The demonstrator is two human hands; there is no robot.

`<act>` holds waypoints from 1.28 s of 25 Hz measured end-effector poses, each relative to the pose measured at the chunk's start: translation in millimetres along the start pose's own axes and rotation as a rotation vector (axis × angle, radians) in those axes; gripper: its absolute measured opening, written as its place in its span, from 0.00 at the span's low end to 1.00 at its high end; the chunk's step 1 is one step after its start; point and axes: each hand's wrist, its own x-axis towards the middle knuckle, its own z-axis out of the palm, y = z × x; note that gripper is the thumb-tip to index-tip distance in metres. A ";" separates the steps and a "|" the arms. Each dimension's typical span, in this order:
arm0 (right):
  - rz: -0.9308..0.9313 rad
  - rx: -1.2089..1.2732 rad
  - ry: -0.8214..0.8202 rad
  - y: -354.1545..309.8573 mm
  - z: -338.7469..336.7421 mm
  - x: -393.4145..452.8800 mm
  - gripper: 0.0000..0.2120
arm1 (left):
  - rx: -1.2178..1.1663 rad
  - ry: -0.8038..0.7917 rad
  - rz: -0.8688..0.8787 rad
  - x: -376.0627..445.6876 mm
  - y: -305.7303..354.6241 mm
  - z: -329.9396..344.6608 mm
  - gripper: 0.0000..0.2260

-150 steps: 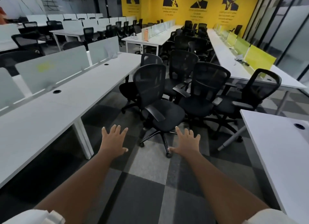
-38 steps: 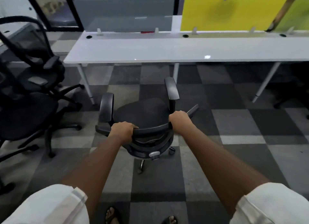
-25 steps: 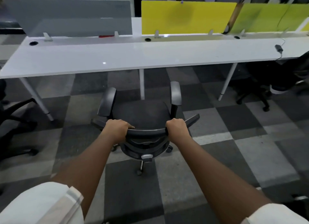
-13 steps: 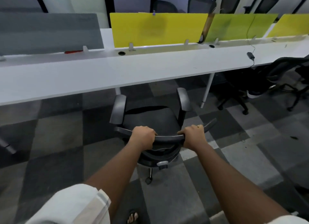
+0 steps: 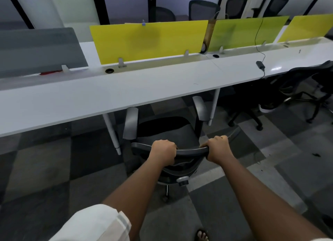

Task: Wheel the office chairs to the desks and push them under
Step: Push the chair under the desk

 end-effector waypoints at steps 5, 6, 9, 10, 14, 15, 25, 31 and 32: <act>-0.058 0.023 -0.007 76.9 -4.2 56.7 0.20 | -0.021 -0.018 -0.049 78.0 45.6 -21.4 0.22; -0.073 0.022 -0.008 90.9 -6.2 68.0 0.20 | -0.024 -0.020 -0.064 91.9 53.6 -25.3 0.23; -0.115 0.018 -0.019 121.5 -10.0 93.6 0.20 | -0.030 -0.019 -0.106 120.4 69.9 -36.6 0.25; -0.128 0.019 -0.014 126.3 -9.6 98.5 0.20 | -0.026 -0.015 -0.117 125.3 71.1 -38.0 0.26; -0.177 0.005 0.019 131.4 -7.6 107.2 0.18 | -0.022 -0.012 -0.167 132.6 70.2 -40.6 0.27; -0.188 0.005 0.018 131.3 -6.6 107.4 0.17 | -0.023 -0.017 -0.175 132.2 70.6 -40.3 0.27; -0.243 -0.005 -0.053 138.5 -10.4 93.9 0.10 | -0.018 -0.050 -0.204 119.7 87.4 -39.0 0.27; -0.271 -0.029 -0.053 141.8 -9.8 88.0 0.09 | -0.029 -0.074 -0.221 110.8 94.9 -40.1 0.27; -0.276 -0.030 -0.055 141.8 -9.8 87.1 0.10 | -0.031 -0.066 -0.217 109.8 95.4 -38.5 0.27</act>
